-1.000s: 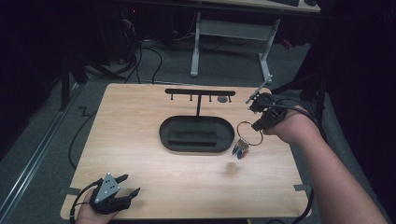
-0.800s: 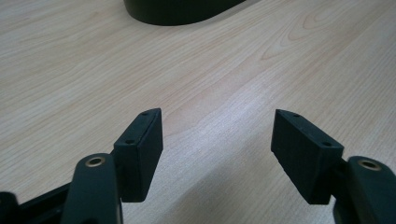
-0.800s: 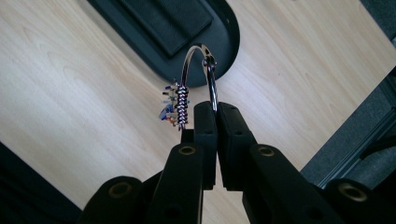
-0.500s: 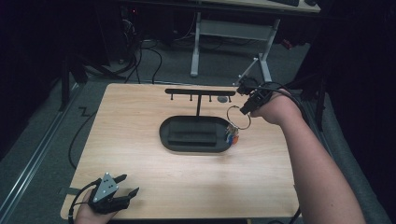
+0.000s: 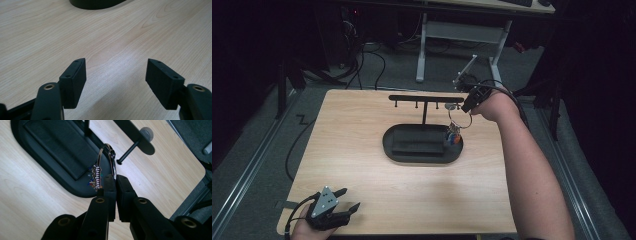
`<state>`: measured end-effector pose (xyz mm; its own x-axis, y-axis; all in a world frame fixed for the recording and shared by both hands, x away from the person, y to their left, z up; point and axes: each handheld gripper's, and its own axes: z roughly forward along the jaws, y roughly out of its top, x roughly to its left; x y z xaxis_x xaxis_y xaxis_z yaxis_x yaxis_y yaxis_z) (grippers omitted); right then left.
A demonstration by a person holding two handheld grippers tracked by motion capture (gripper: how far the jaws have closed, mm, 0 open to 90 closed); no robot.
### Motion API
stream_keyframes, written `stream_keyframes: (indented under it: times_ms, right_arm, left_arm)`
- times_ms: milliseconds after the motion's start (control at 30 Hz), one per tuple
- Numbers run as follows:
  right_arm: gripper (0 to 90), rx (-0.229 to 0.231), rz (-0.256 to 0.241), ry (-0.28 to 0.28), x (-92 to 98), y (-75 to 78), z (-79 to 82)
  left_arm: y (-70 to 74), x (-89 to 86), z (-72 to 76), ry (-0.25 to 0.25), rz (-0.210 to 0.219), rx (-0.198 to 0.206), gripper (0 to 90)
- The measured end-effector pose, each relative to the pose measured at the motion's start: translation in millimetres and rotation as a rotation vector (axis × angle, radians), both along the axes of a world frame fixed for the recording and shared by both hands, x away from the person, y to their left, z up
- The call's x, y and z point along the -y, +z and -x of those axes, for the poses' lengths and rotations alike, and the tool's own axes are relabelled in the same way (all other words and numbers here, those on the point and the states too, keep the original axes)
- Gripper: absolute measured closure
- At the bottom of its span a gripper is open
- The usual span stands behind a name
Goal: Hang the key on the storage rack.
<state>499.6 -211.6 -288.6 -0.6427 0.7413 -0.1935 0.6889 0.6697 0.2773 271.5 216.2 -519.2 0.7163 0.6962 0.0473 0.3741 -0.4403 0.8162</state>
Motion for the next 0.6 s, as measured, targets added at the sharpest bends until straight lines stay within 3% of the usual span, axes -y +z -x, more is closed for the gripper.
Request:
stream_keyframes:
  times_ms: [233, 433, 567, 600]
  right_arm:
    - [87.6, -0.014, -0.017, -0.049, 8.4, -1.9, -13.1]
    - [87.6, -0.042, -0.023, -0.041, 9.5, -6.8, -22.4]
    - [87.5, -0.045, -0.024, -0.062, 7.3, -11.4, -26.6]
    - [87.4, -0.038, -0.026, -0.046, 8.0, -12.4, -28.2]
  left_arm:
    - [-0.4, -1.4, 0.1, 0.009, 0.008, -0.001, 33.4]
    - [0.0, -1.5, 1.0, 0.011, -0.001, 0.003, 33.6]
    - [-0.8, -1.3, 1.4, 0.011, -0.007, 0.001, 33.2]
    - [-0.5, -1.6, 1.6, 0.013, -0.003, -0.004, 33.2]
